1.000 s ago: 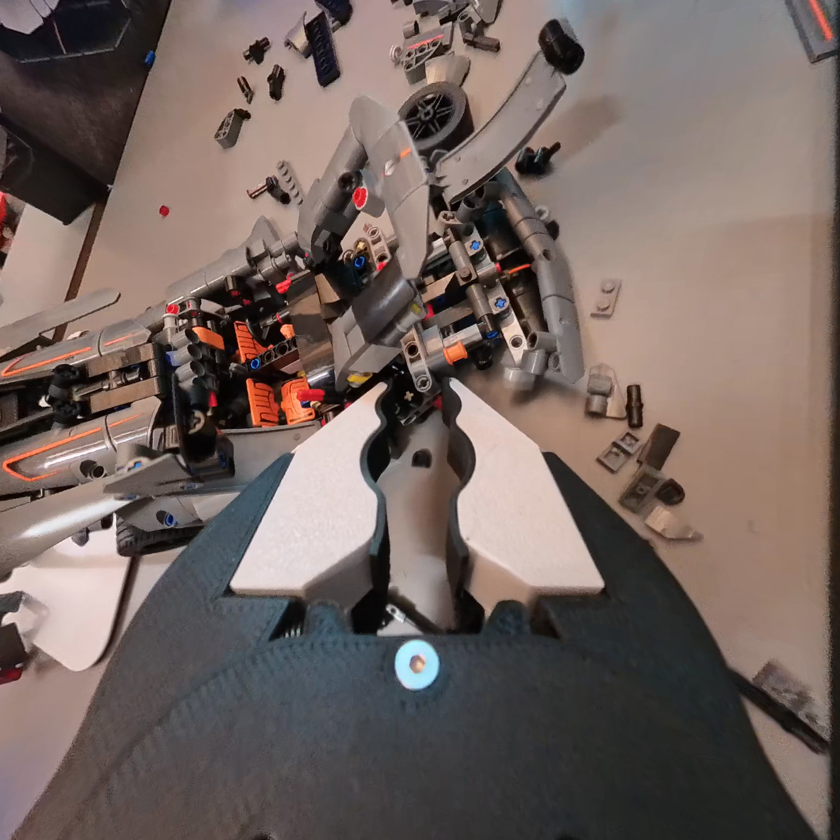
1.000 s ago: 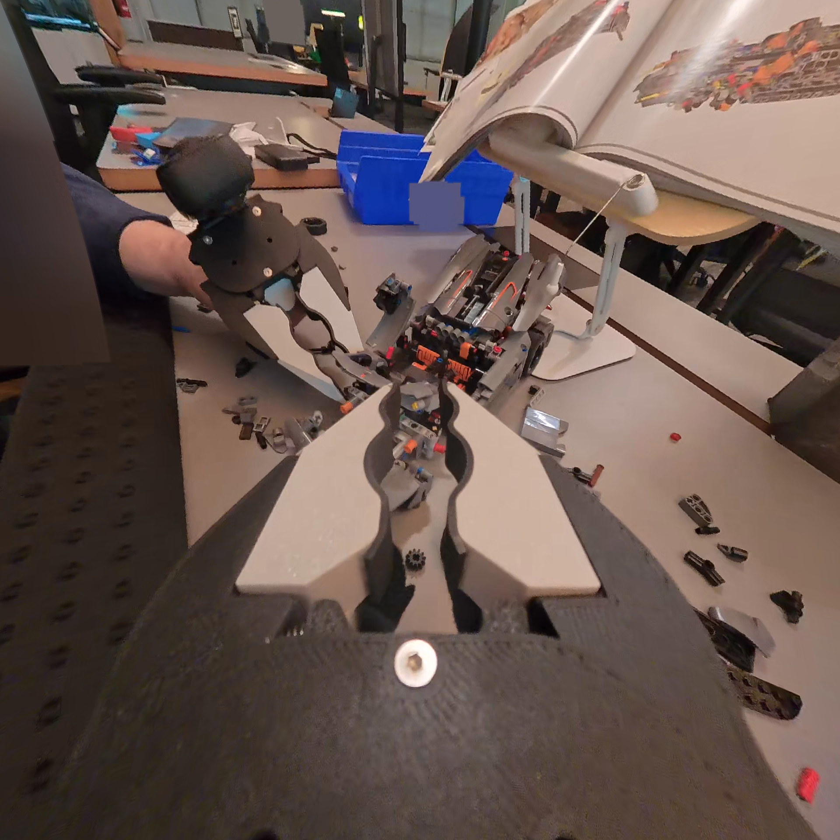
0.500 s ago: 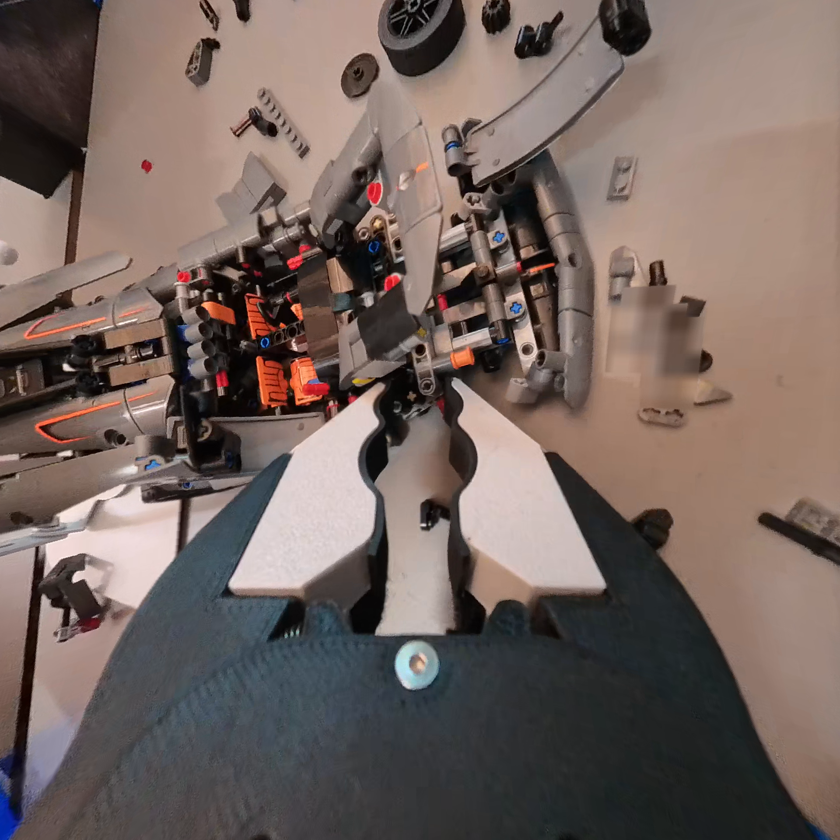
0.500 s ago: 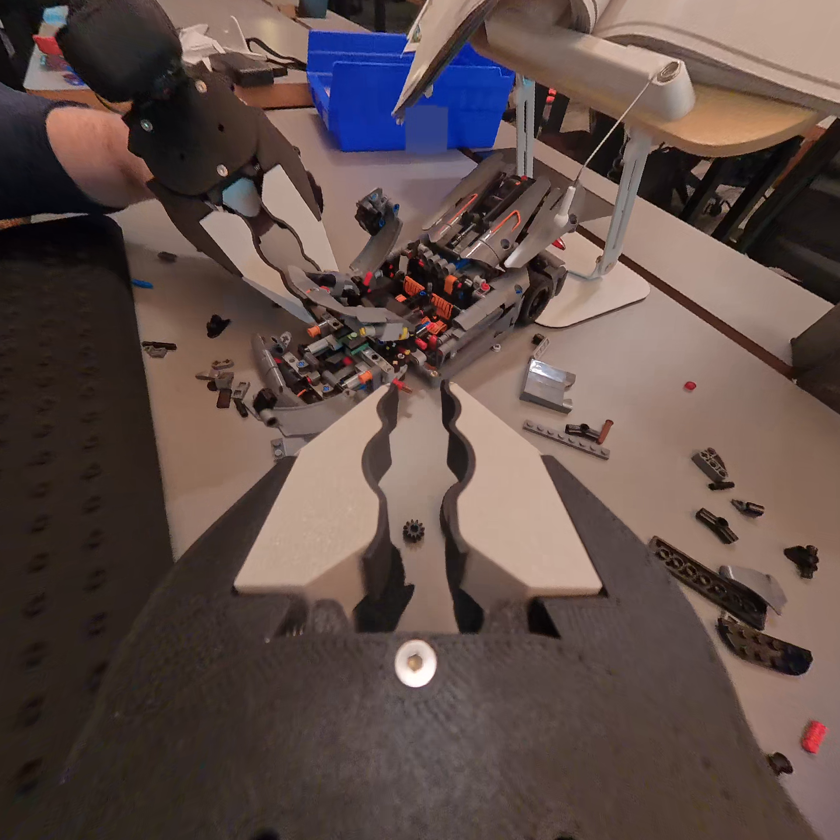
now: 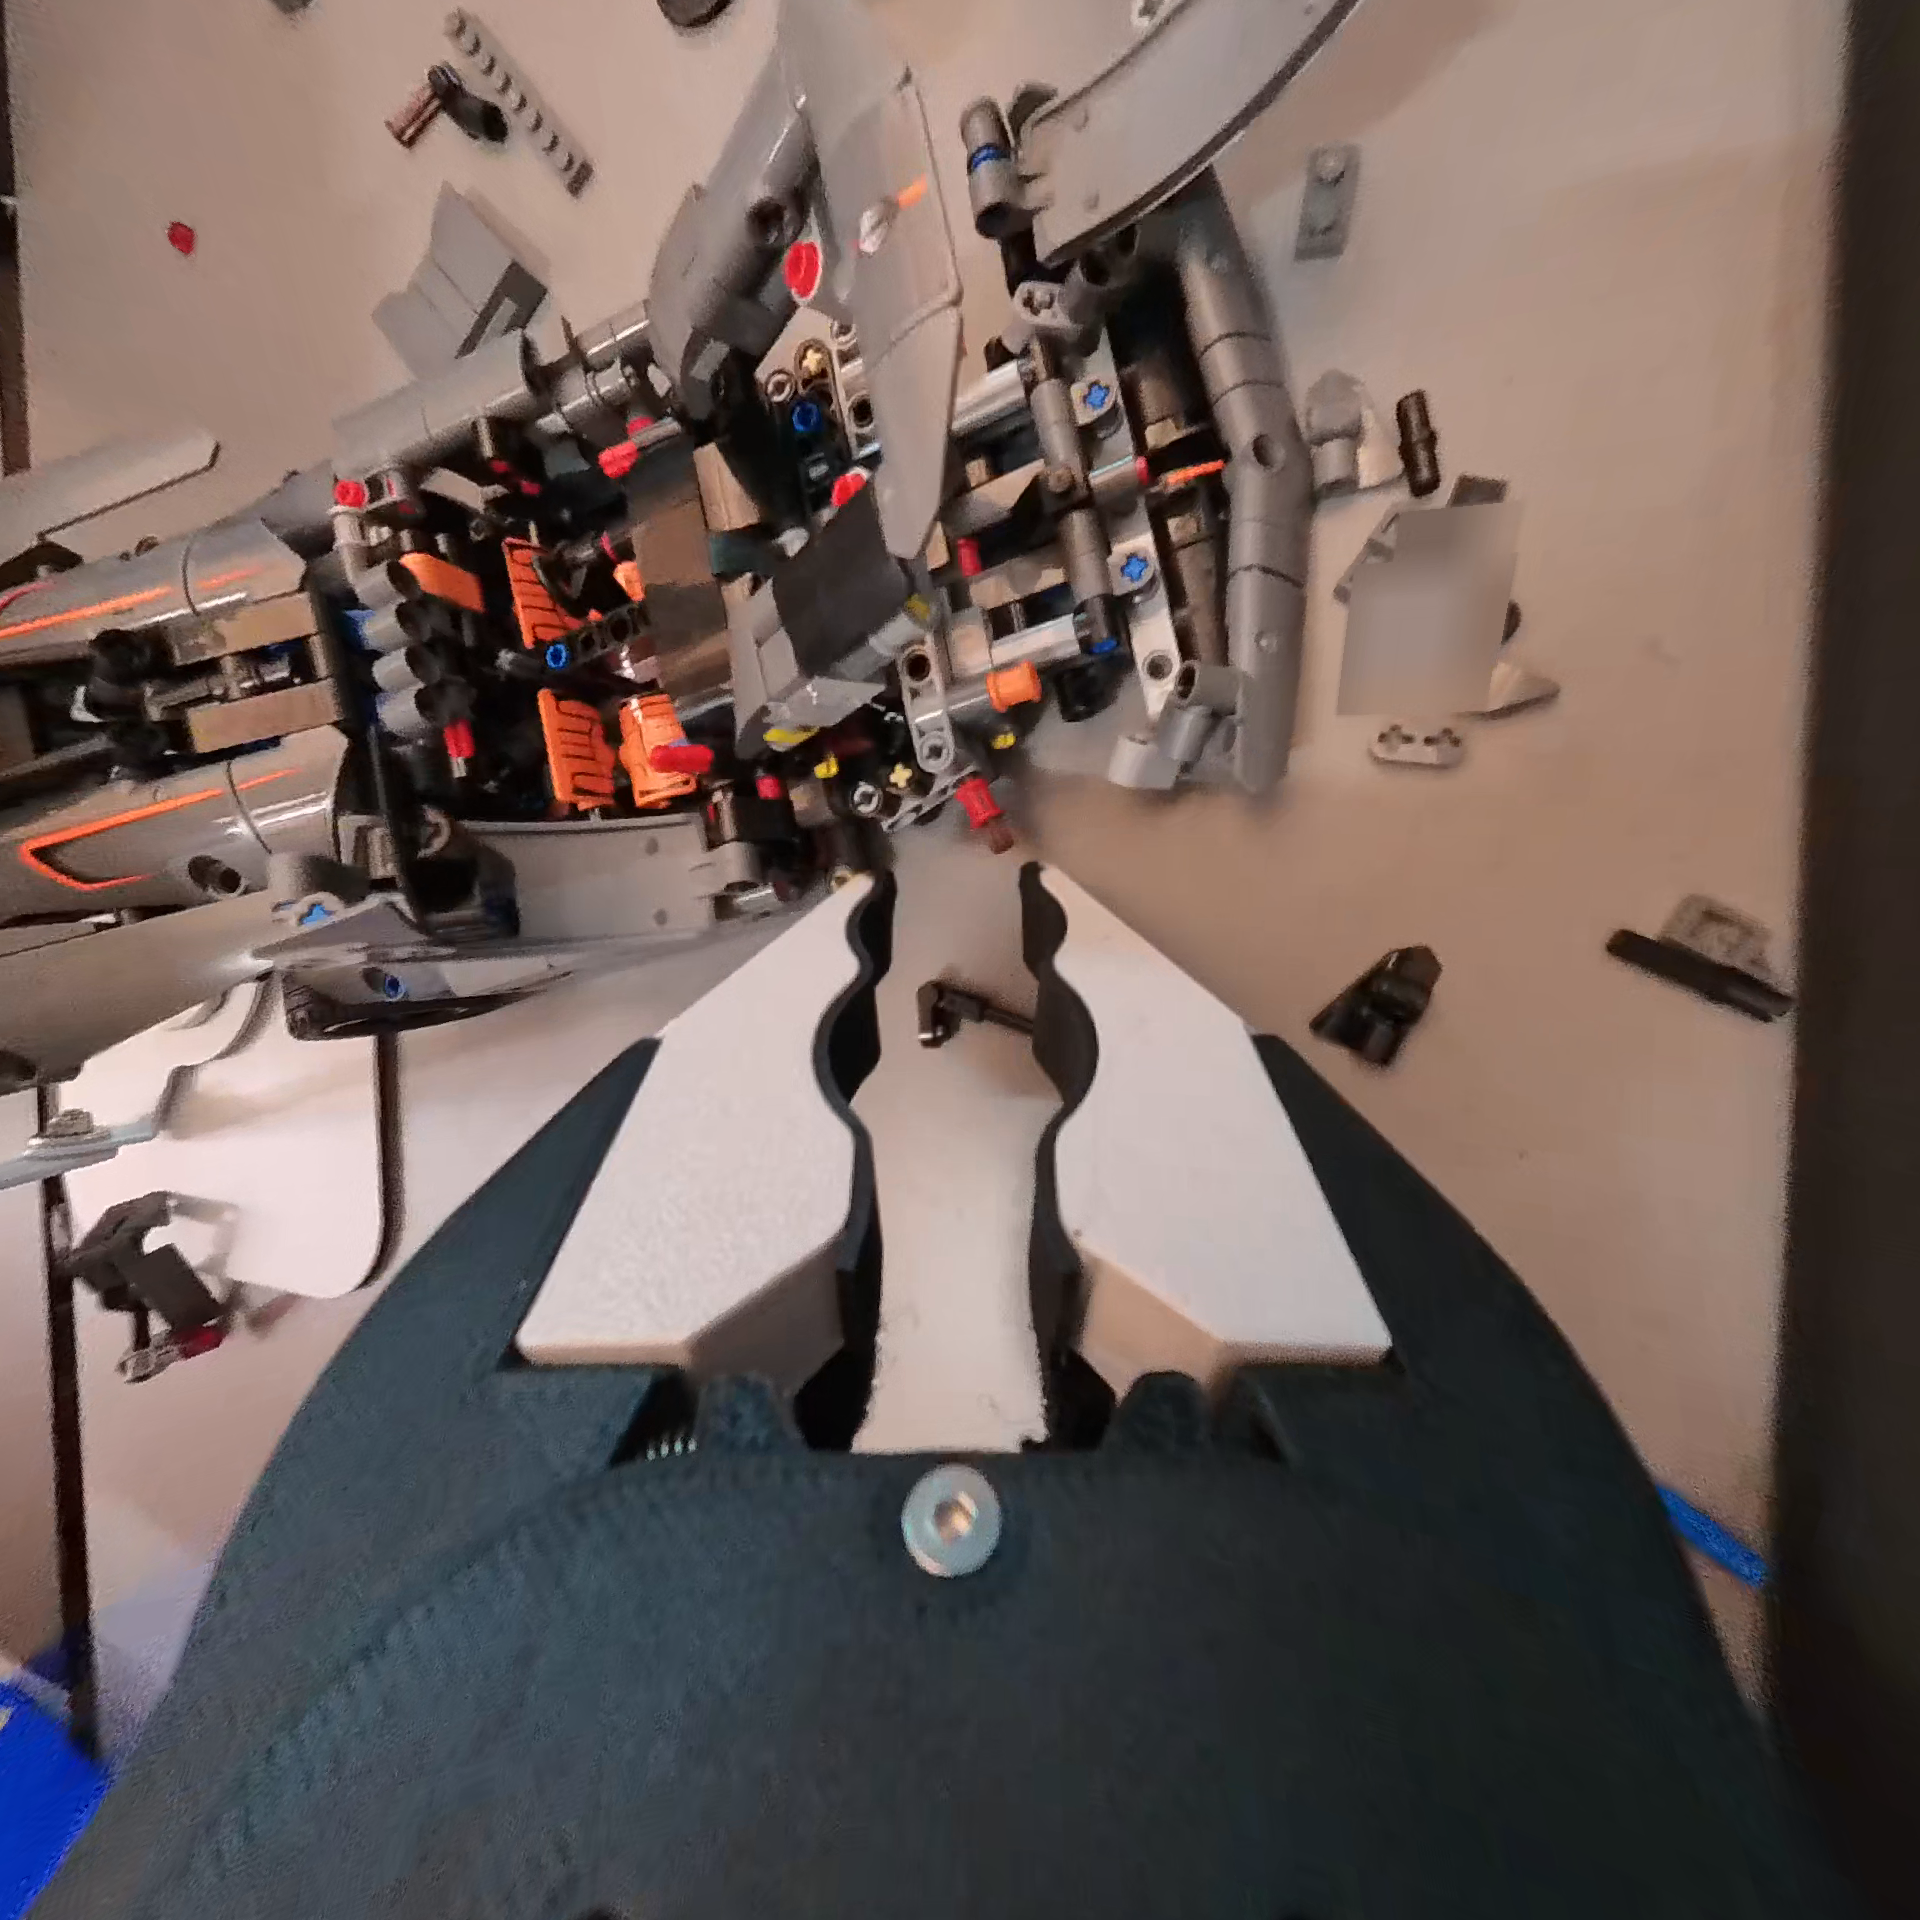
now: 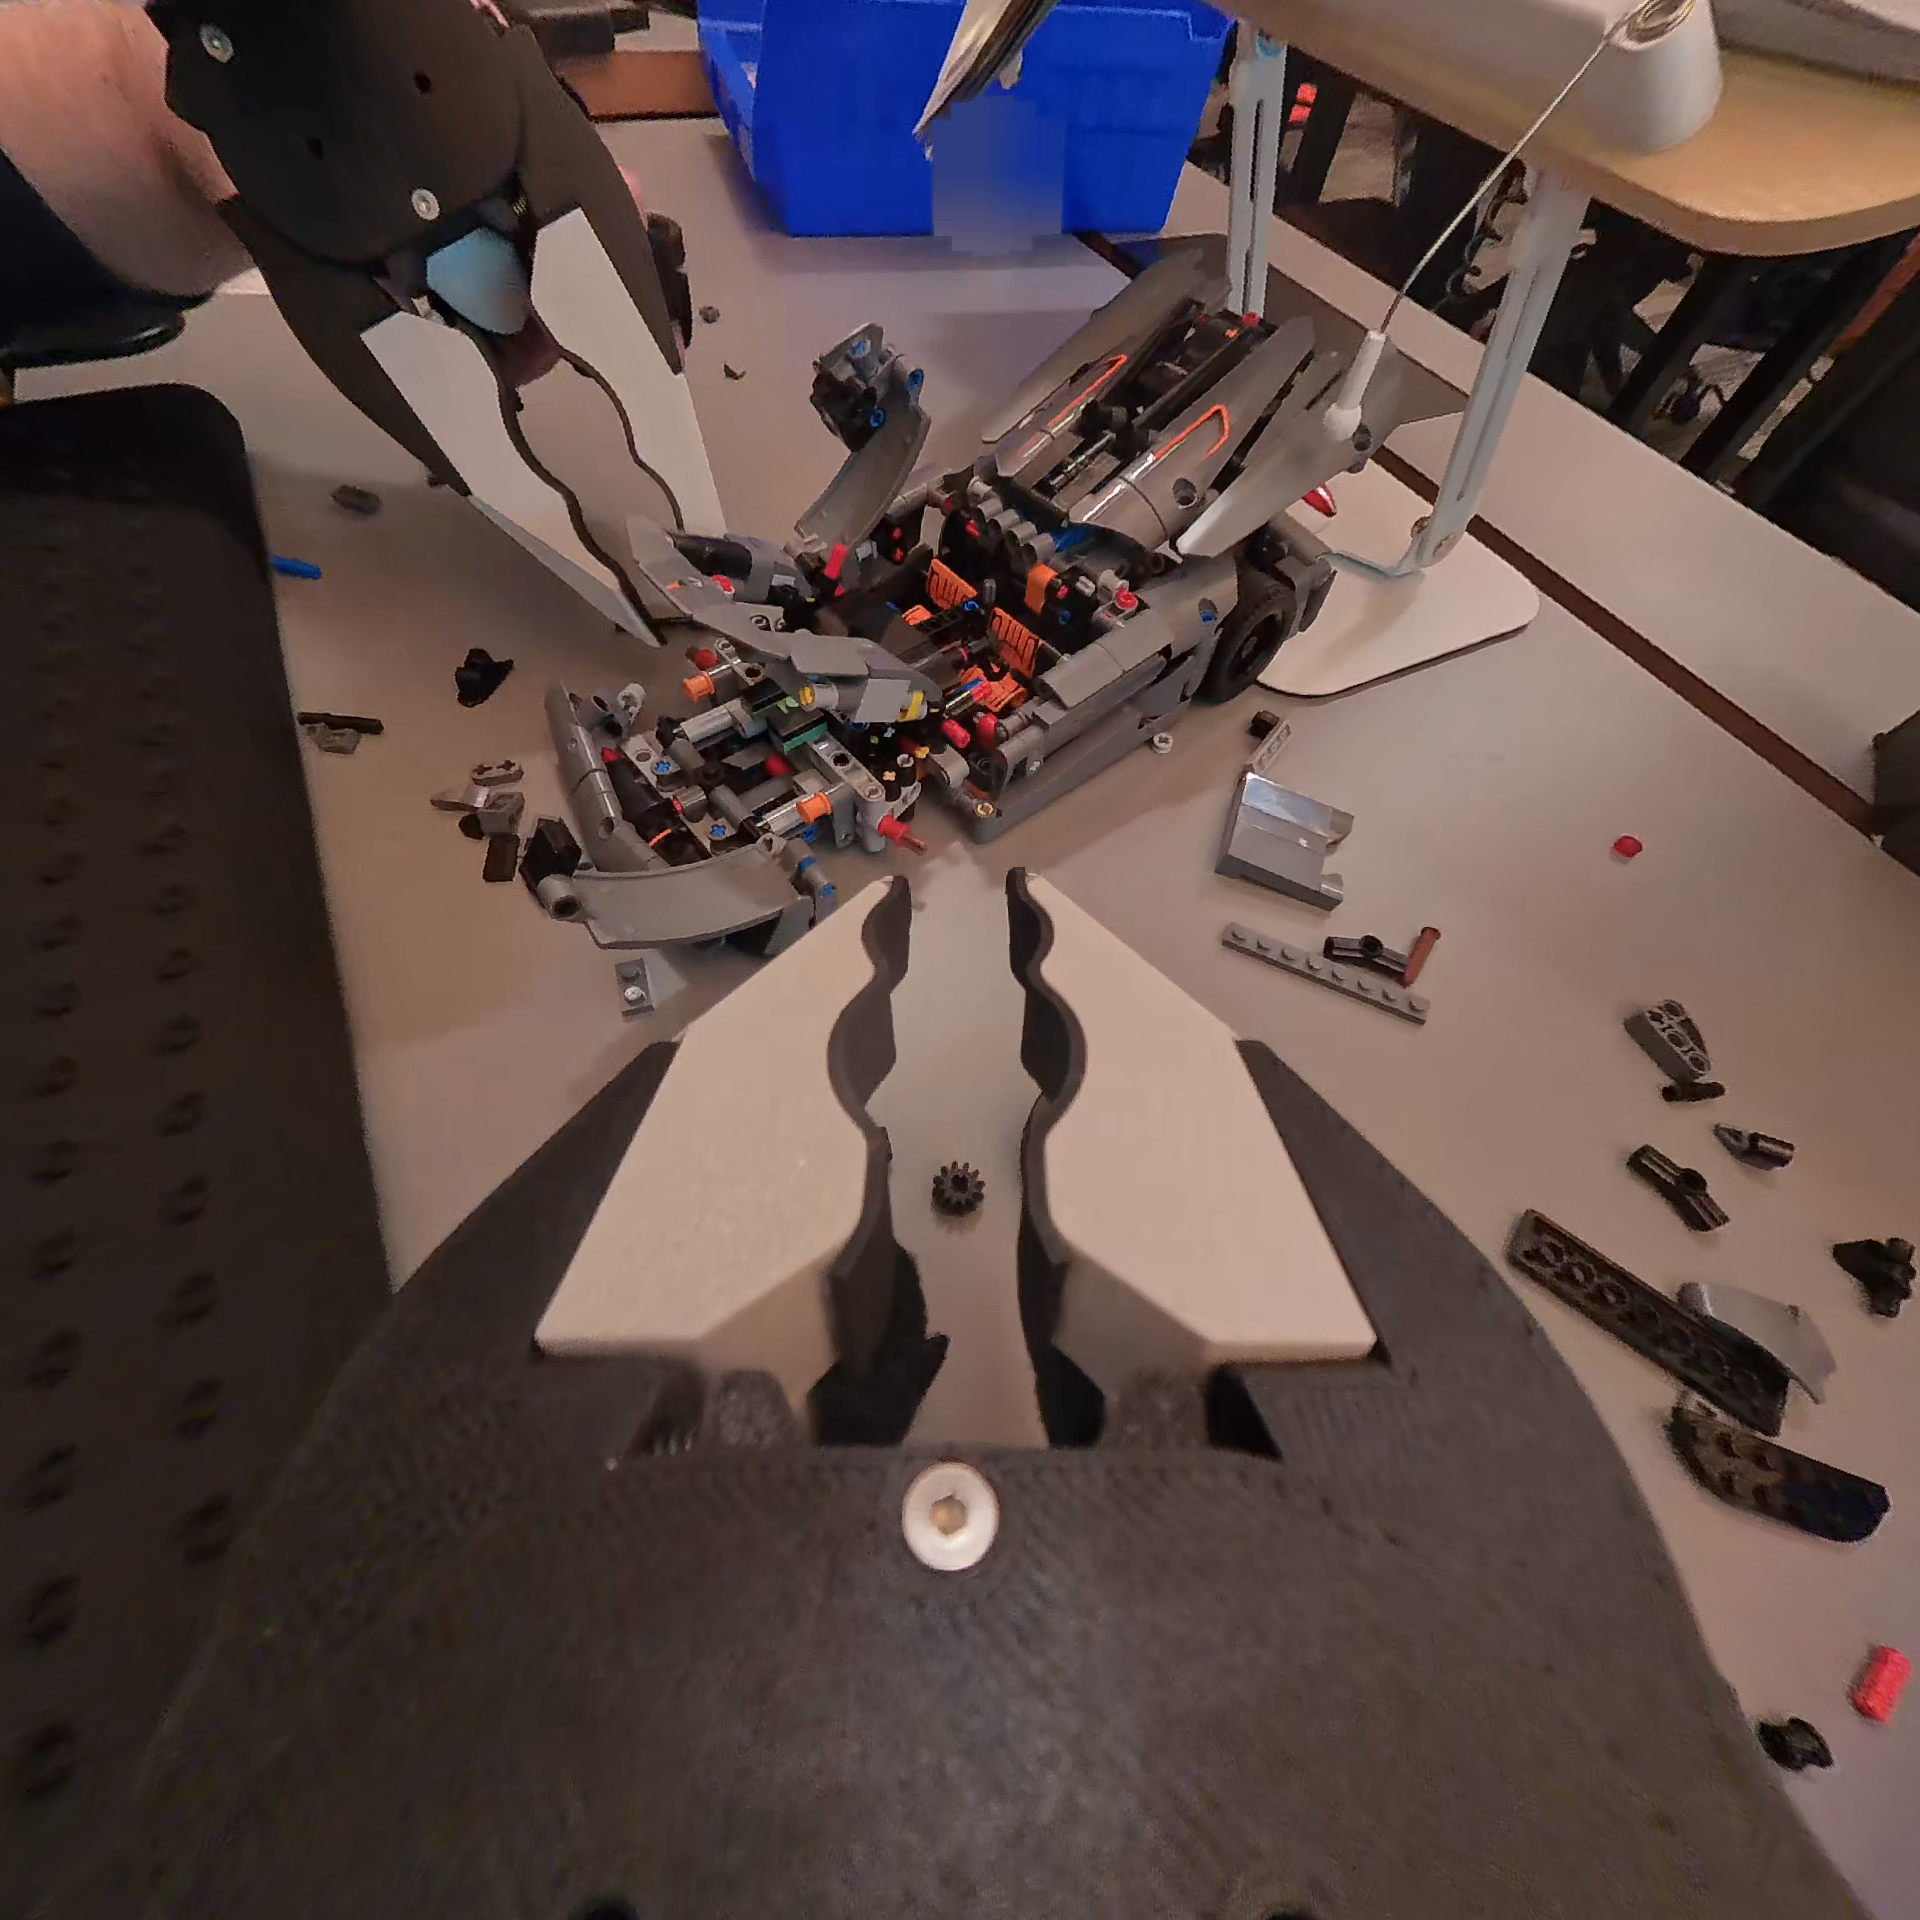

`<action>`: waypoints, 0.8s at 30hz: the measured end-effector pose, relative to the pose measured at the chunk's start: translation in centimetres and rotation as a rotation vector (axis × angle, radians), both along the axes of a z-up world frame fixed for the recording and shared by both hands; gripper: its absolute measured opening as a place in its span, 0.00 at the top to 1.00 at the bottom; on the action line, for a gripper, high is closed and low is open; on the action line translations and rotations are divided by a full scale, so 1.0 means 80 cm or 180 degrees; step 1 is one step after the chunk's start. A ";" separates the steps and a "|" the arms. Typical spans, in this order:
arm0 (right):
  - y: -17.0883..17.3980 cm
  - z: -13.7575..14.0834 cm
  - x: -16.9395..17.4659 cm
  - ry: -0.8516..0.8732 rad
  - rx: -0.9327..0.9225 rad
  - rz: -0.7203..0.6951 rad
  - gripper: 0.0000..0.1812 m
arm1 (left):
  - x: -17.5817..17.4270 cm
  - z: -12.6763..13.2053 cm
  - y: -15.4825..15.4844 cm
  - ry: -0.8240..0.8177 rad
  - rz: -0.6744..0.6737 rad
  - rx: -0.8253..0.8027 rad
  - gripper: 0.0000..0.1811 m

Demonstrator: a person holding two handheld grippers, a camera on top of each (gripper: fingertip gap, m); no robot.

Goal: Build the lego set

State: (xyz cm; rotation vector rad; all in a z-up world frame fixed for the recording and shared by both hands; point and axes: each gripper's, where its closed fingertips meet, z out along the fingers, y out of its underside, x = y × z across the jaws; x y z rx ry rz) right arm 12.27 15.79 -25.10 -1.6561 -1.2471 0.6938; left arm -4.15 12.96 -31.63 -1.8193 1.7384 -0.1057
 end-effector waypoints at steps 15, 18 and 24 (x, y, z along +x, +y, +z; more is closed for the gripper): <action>-0.015 -0.023 -0.011 -0.0287 -0.0054 0.0223 0.90 | 0.005 -0.021 0.016 0.0103 0.0149 0.0140 0.94; -0.031 -0.036 -0.022 -0.0427 -0.0105 0.0448 0.88 | 0.006 -0.020 0.010 0.0084 0.0106 0.0079 0.93; -0.064 -0.056 -0.042 -0.0690 -0.0059 0.0862 0.89 | 0.010 -0.023 0.006 0.0139 0.0065 0.0076 0.96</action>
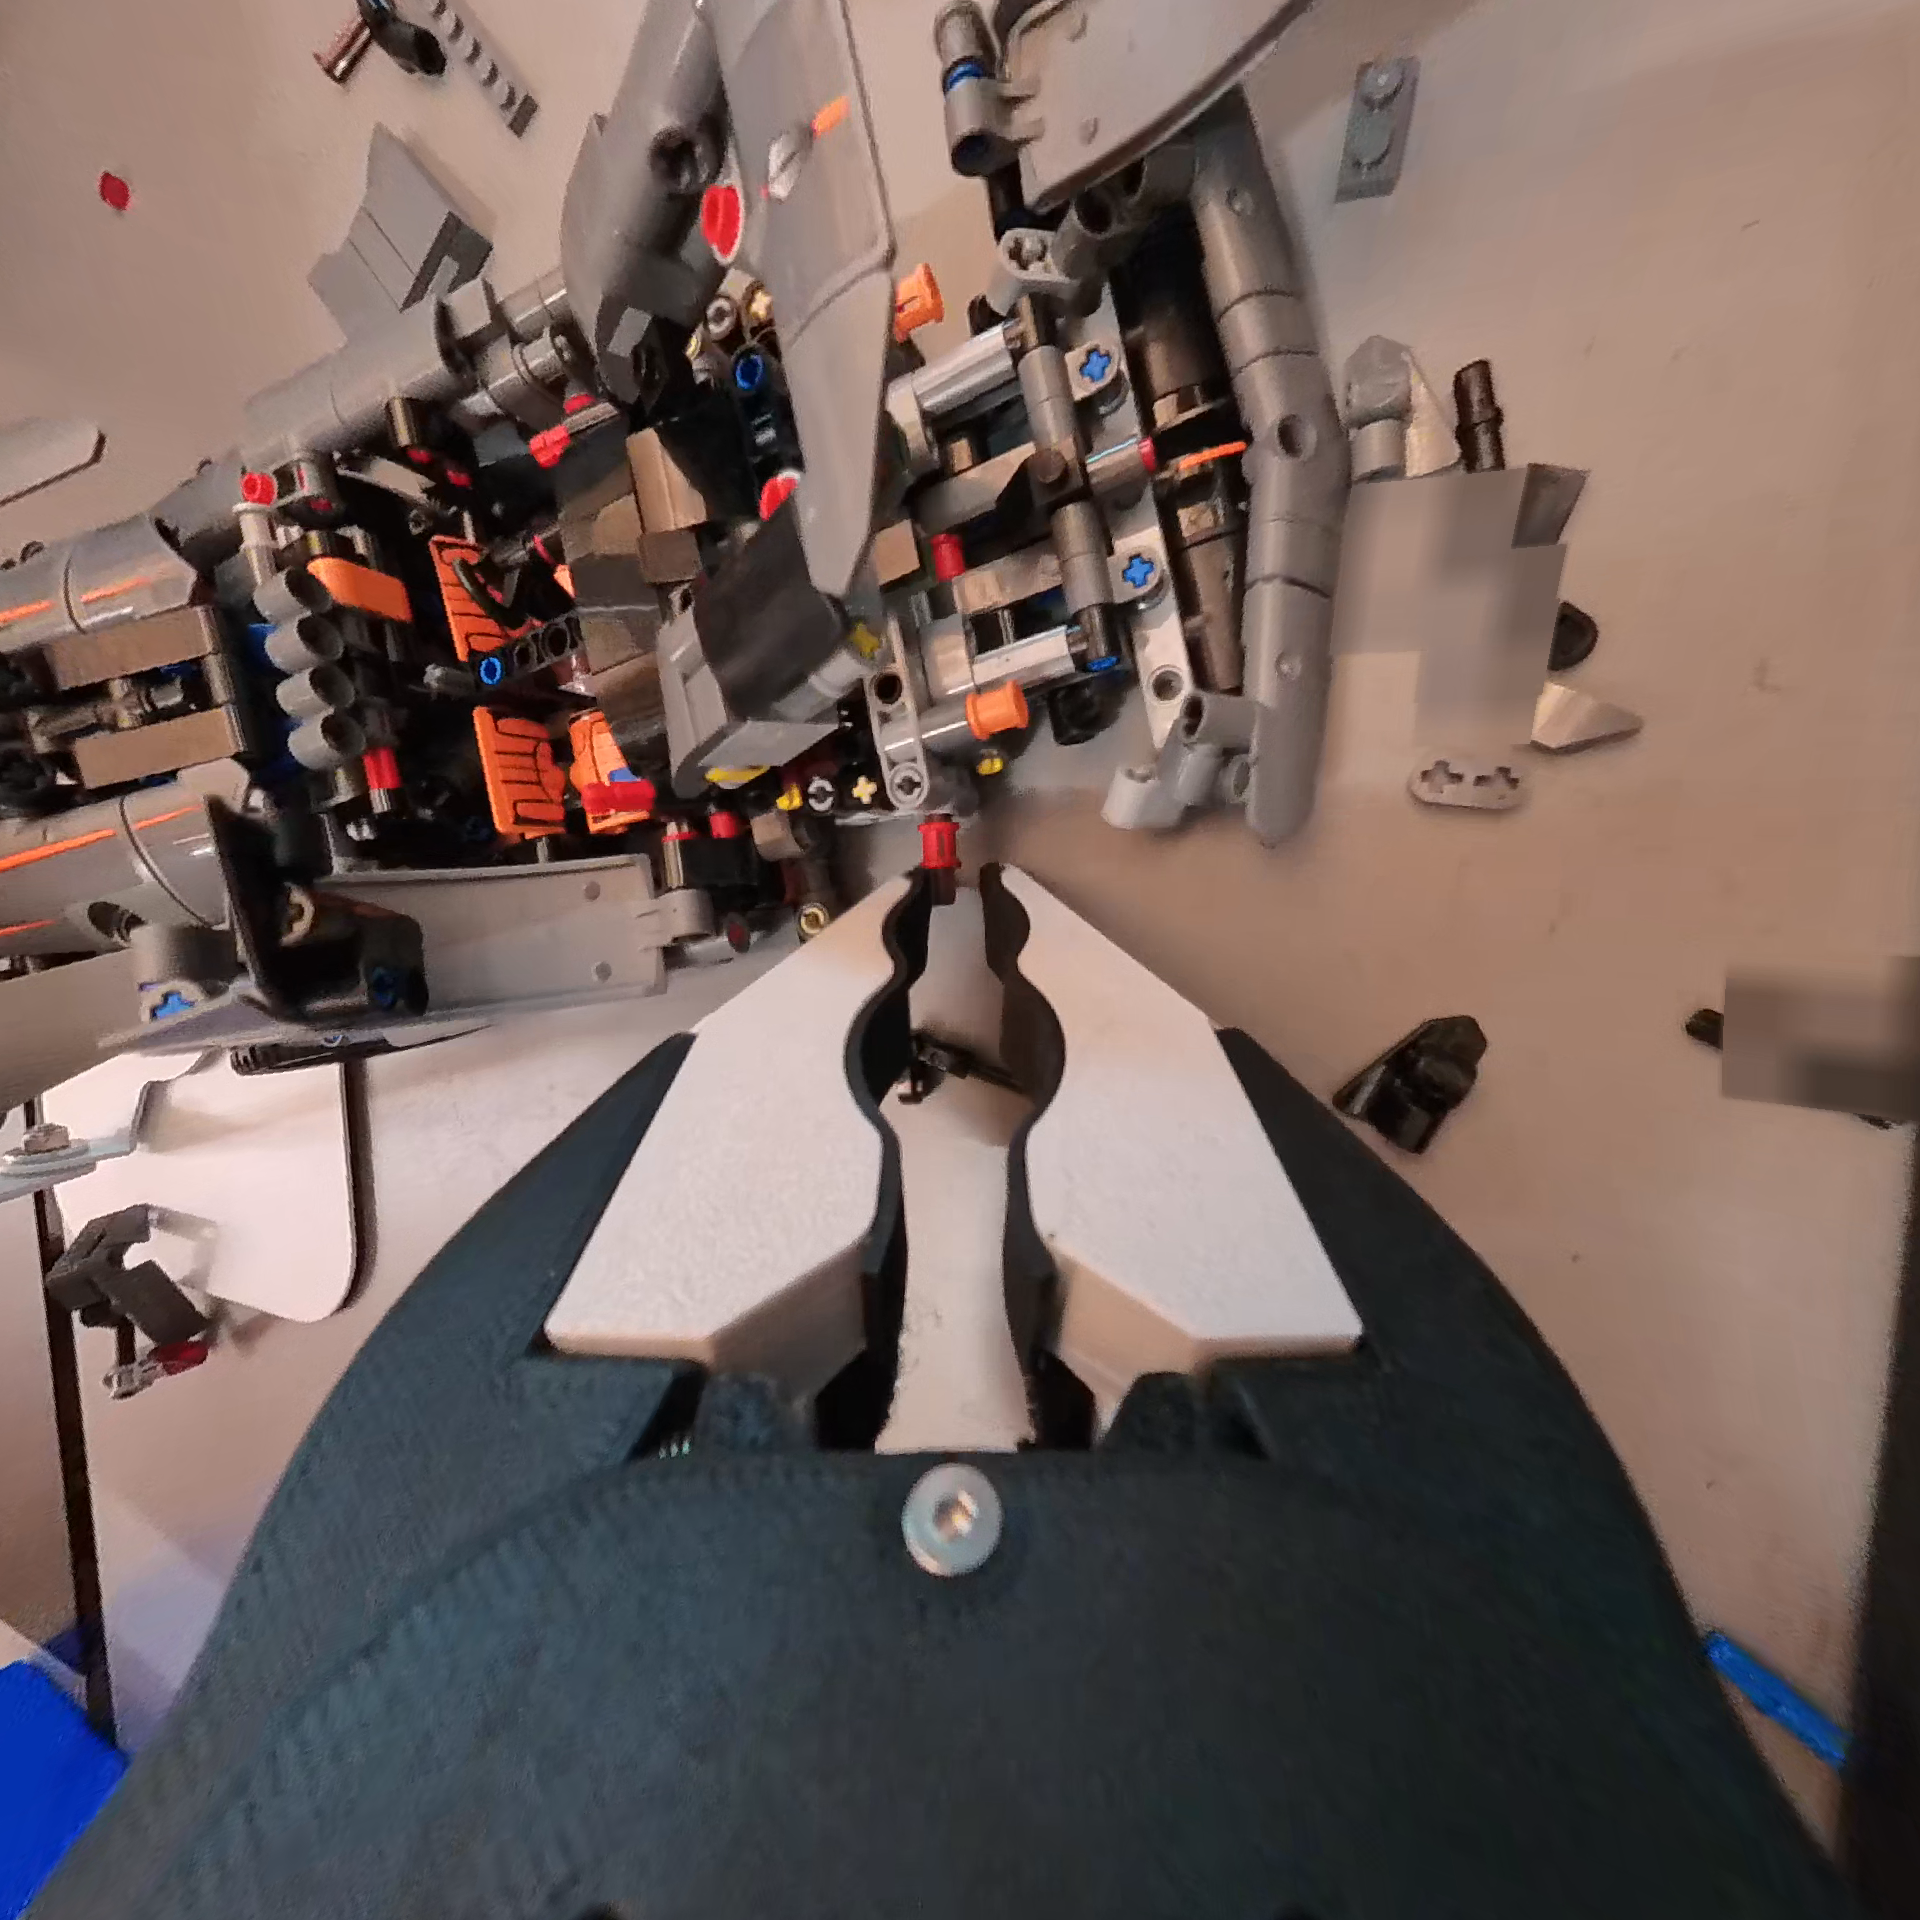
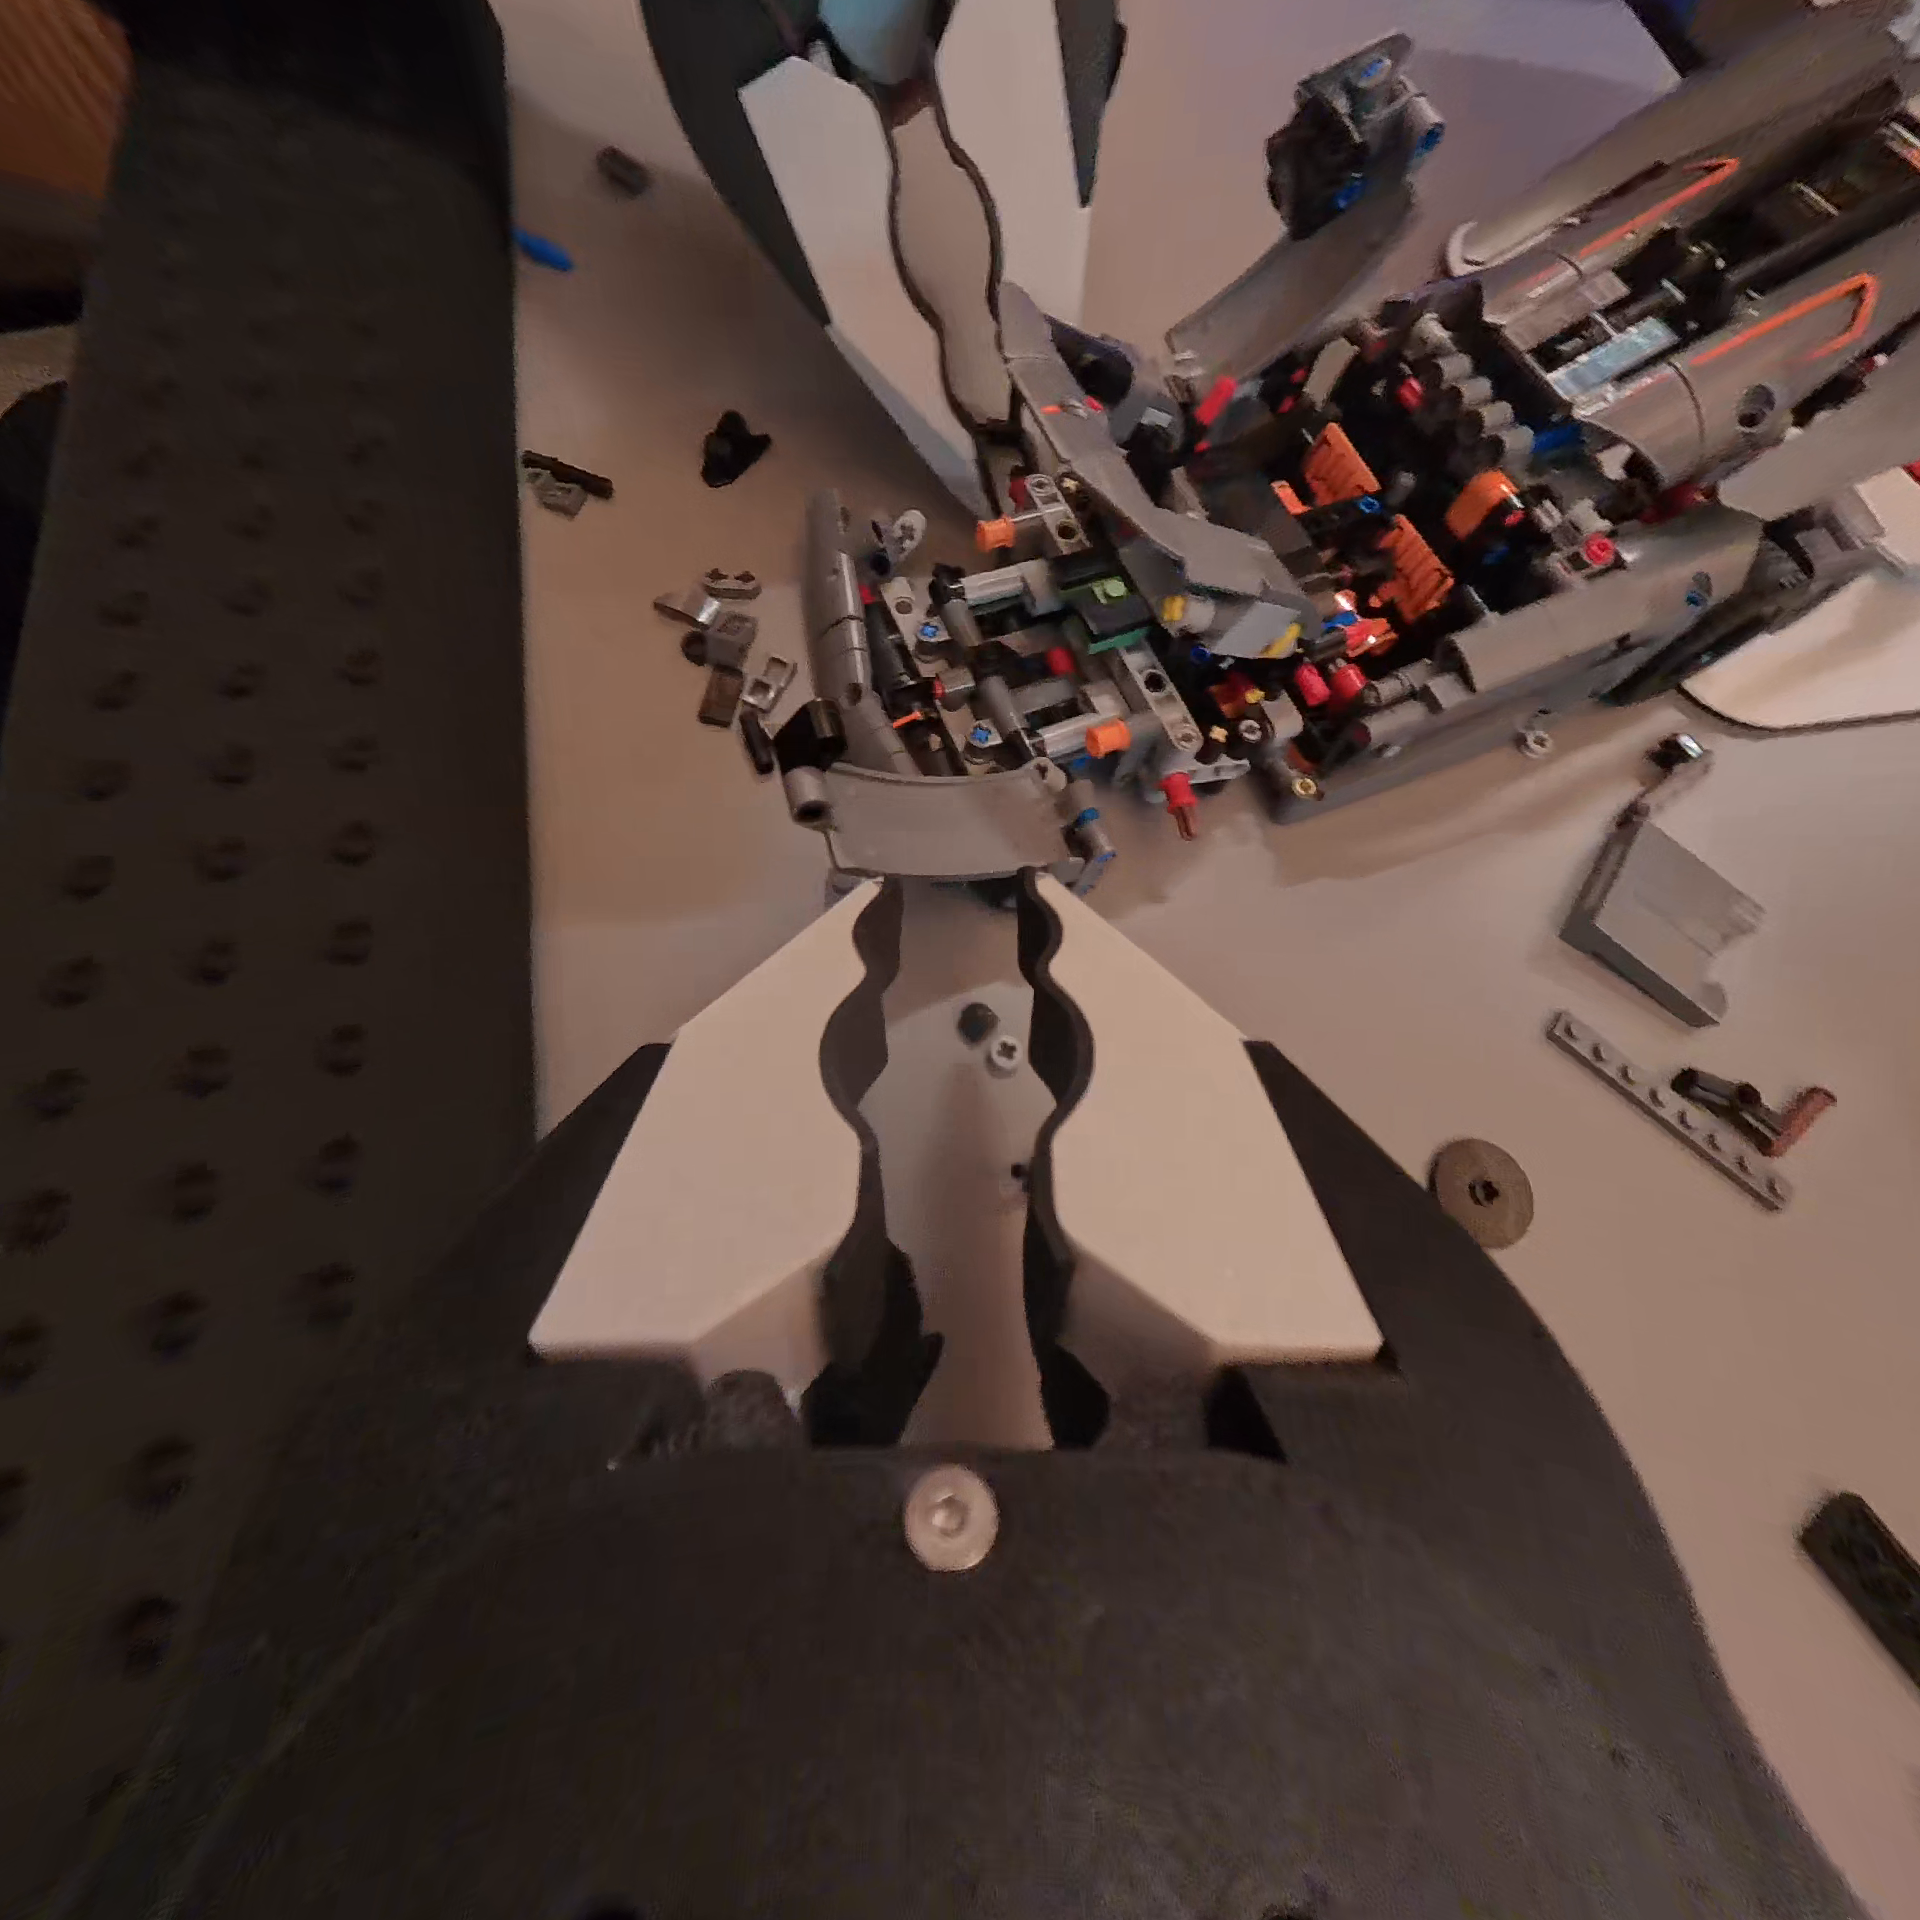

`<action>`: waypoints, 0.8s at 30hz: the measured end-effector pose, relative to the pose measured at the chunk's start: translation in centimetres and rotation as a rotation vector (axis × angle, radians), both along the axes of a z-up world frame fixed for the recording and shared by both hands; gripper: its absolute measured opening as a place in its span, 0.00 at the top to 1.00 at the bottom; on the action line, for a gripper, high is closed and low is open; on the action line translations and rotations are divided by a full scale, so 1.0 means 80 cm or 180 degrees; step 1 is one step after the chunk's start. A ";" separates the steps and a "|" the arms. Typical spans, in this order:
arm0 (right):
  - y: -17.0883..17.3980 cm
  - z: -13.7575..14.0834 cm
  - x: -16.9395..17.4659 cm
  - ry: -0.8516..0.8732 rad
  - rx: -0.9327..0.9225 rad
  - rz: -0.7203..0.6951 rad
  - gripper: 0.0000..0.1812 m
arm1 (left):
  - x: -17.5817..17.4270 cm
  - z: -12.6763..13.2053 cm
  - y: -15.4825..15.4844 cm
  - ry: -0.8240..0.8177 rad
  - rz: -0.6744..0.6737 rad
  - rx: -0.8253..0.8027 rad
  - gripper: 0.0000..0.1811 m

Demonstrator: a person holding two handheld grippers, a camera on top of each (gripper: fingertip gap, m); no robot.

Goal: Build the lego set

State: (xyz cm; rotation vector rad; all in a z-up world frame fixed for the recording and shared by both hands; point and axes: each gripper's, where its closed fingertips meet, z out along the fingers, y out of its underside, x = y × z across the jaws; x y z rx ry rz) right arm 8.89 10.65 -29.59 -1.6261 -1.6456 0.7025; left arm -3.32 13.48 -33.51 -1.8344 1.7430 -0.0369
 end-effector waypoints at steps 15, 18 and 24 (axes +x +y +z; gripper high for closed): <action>-0.021 -0.003 -0.011 -0.0032 0.0040 0.0282 0.90 | -0.002 -0.001 0.001 -0.0064 0.0015 -0.0049 0.99; -0.023 0.000 -0.014 0.0025 0.0055 0.0307 0.92 | -0.003 -0.001 0.002 -0.0059 0.0012 -0.0034 0.99; -0.022 0.002 -0.014 0.0082 0.0027 0.0306 0.95 | -0.003 -0.001 0.002 -0.0042 0.0008 -0.0011 0.99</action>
